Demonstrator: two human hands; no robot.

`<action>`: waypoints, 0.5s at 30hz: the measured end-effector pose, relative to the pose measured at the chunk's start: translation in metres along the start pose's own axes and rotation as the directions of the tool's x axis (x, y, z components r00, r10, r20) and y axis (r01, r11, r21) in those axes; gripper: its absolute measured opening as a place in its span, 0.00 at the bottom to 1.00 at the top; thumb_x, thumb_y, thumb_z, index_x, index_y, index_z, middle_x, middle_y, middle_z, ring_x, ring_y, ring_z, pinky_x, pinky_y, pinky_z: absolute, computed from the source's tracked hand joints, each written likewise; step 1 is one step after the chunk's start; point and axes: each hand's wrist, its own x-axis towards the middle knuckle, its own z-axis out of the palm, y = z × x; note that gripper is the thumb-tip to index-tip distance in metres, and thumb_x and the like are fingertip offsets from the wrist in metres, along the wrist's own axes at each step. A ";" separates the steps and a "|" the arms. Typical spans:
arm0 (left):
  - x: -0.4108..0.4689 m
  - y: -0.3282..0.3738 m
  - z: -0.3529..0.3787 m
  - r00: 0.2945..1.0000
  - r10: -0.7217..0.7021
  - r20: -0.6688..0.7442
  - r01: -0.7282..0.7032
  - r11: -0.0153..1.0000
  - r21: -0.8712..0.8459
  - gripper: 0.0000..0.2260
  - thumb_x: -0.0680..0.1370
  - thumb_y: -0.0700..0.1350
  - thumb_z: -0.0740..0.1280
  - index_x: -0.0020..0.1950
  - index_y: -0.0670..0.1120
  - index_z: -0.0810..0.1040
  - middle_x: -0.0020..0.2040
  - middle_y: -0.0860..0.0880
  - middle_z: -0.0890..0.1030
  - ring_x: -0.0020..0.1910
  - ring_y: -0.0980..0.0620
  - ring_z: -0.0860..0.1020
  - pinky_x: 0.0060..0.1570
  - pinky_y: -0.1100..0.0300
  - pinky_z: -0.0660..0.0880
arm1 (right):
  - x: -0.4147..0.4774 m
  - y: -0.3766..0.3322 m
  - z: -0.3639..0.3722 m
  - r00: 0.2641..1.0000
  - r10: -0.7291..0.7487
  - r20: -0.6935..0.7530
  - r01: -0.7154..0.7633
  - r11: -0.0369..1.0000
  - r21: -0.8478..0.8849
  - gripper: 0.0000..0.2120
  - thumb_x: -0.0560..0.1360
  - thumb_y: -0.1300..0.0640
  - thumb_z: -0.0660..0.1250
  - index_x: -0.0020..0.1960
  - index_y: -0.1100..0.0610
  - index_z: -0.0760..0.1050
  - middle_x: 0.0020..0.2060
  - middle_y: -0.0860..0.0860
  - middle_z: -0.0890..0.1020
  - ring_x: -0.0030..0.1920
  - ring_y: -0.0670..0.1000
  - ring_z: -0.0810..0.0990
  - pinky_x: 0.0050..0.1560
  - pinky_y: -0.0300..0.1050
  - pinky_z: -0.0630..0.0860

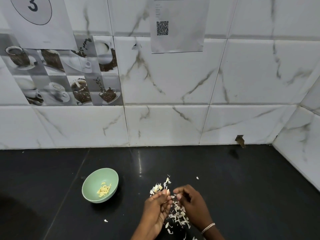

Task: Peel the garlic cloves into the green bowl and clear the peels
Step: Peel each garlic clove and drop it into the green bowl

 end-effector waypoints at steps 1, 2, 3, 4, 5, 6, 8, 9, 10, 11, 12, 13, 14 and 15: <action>-0.001 -0.001 0.001 1.000 0.000 0.007 0.000 1.000 0.005 0.07 0.79 0.34 0.68 0.55 0.32 0.79 0.37 0.40 0.83 0.31 0.51 0.82 0.29 0.63 0.80 | 0.002 0.003 0.000 1.000 0.020 -0.006 -0.020 1.000 -0.017 0.10 0.77 0.68 0.67 0.47 0.54 0.81 0.39 0.51 0.82 0.35 0.44 0.80 0.39 0.36 0.77; -0.001 -0.001 0.002 1.000 0.001 0.012 -0.001 1.000 0.005 0.07 0.79 0.34 0.68 0.55 0.32 0.79 0.37 0.40 0.83 0.31 0.51 0.82 0.29 0.63 0.80 | 0.004 0.008 0.002 0.999 0.043 -0.014 -0.044 0.999 -0.024 0.10 0.78 0.68 0.66 0.46 0.54 0.80 0.39 0.54 0.82 0.34 0.46 0.80 0.38 0.38 0.78; -0.001 -0.002 0.002 1.000 0.005 0.013 -0.005 1.000 0.004 0.08 0.79 0.35 0.67 0.55 0.31 0.79 0.37 0.40 0.83 0.31 0.51 0.81 0.29 0.63 0.80 | 0.006 0.012 0.003 0.997 0.074 -0.022 -0.074 0.997 -0.036 0.10 0.79 0.68 0.65 0.46 0.55 0.79 0.39 0.57 0.81 0.33 0.46 0.80 0.37 0.40 0.78; -0.001 -0.002 0.002 1.000 0.009 0.011 -0.009 1.000 0.005 0.08 0.79 0.35 0.67 0.55 0.31 0.79 0.37 0.41 0.82 0.30 0.51 0.81 0.29 0.63 0.79 | 0.007 0.018 0.004 0.994 0.108 -0.020 -0.109 0.993 -0.040 0.09 0.79 0.67 0.64 0.46 0.56 0.78 0.39 0.60 0.80 0.32 0.47 0.79 0.36 0.41 0.79; 0.000 -0.002 0.002 1.000 0.013 0.010 -0.013 1.000 0.007 0.08 0.80 0.35 0.67 0.55 0.31 0.79 0.36 0.41 0.82 0.30 0.51 0.81 0.29 0.63 0.79 | 0.009 0.022 0.005 0.989 0.145 -0.014 -0.145 0.988 -0.053 0.09 0.80 0.67 0.63 0.45 0.57 0.77 0.39 0.62 0.80 0.31 0.47 0.79 0.35 0.42 0.79; 0.000 -0.002 0.002 1.000 0.016 0.011 -0.016 1.000 0.009 0.08 0.80 0.35 0.67 0.55 0.31 0.79 0.37 0.41 0.82 0.31 0.51 0.81 0.29 0.63 0.79 | 0.011 0.026 0.005 0.985 0.173 -0.012 -0.173 0.983 -0.063 0.09 0.80 0.67 0.62 0.45 0.58 0.77 0.38 0.62 0.81 0.31 0.48 0.80 0.35 0.43 0.80; -0.001 -0.001 0.002 1.000 0.018 0.012 -0.019 1.000 0.006 0.08 0.79 0.35 0.67 0.54 0.30 0.79 0.37 0.40 0.82 0.31 0.51 0.81 0.29 0.63 0.79 | 0.014 0.031 0.006 0.980 0.200 -0.015 -0.200 0.975 -0.098 0.08 0.80 0.66 0.62 0.45 0.59 0.77 0.36 0.60 0.83 0.30 0.49 0.82 0.36 0.45 0.81; 0.000 -0.002 0.002 1.000 0.017 0.013 -0.017 1.000 0.004 0.07 0.79 0.34 0.67 0.54 0.30 0.78 0.37 0.39 0.82 0.30 0.51 0.81 0.28 0.64 0.79 | 0.015 0.031 0.005 0.979 0.204 -0.020 -0.205 0.971 -0.120 0.07 0.80 0.65 0.64 0.44 0.59 0.77 0.34 0.58 0.83 0.30 0.49 0.83 0.37 0.46 0.81; 0.000 -0.001 0.002 1.000 0.016 0.013 -0.016 1.000 0.005 0.07 0.79 0.34 0.67 0.54 0.30 0.78 0.37 0.39 0.82 0.30 0.51 0.81 0.28 0.64 0.79 | 0.017 0.032 0.005 0.979 0.205 -0.022 -0.206 0.969 -0.136 0.07 0.79 0.65 0.65 0.43 0.60 0.78 0.33 0.57 0.84 0.30 0.49 0.84 0.38 0.48 0.82; 0.000 -0.001 0.002 1.000 0.015 0.014 -0.015 1.000 0.010 0.07 0.80 0.34 0.67 0.54 0.30 0.78 0.37 0.39 0.82 0.30 0.51 0.81 0.29 0.64 0.79 | 0.019 0.033 0.005 0.977 0.213 -0.023 -0.214 0.964 -0.157 0.06 0.77 0.65 0.66 0.42 0.60 0.79 0.33 0.56 0.84 0.30 0.49 0.85 0.38 0.48 0.82; 0.001 -0.001 0.001 1.000 0.016 0.014 -0.017 1.000 0.017 0.07 0.80 0.34 0.67 0.54 0.30 0.78 0.37 0.39 0.82 0.30 0.52 0.81 0.29 0.64 0.79 | 0.022 0.035 0.005 0.975 0.223 -0.023 -0.224 0.960 -0.166 0.07 0.76 0.66 0.66 0.42 0.60 0.80 0.33 0.56 0.85 0.31 0.49 0.85 0.39 0.48 0.83; 0.001 -0.001 0.000 1.000 0.021 0.016 -0.021 0.999 0.025 0.07 0.79 0.34 0.67 0.54 0.30 0.79 0.37 0.39 0.82 0.31 0.52 0.81 0.30 0.64 0.79 | 0.024 0.036 0.005 0.971 0.239 -0.020 -0.239 0.955 -0.176 0.08 0.76 0.67 0.65 0.42 0.58 0.81 0.34 0.54 0.85 0.31 0.49 0.85 0.40 0.49 0.84; 0.002 -0.001 -0.001 1.000 0.025 0.017 -0.026 0.999 0.035 0.07 0.79 0.33 0.67 0.54 0.30 0.79 0.38 0.39 0.83 0.32 0.52 0.81 0.31 0.64 0.80 | 0.026 0.040 0.005 0.970 0.244 -0.016 -0.243 0.951 -0.190 0.11 0.75 0.68 0.64 0.41 0.56 0.81 0.34 0.53 0.85 0.32 0.48 0.86 0.42 0.49 0.84; 0.003 -0.001 -0.001 0.999 0.030 0.019 -0.031 0.998 0.046 0.06 0.79 0.33 0.67 0.54 0.30 0.79 0.38 0.39 0.83 0.32 0.51 0.82 0.32 0.64 0.80 | 0.027 0.042 0.005 0.969 0.247 -0.014 -0.244 0.943 -0.225 0.14 0.75 0.69 0.64 0.41 0.53 0.82 0.35 0.51 0.86 0.33 0.47 0.86 0.44 0.48 0.84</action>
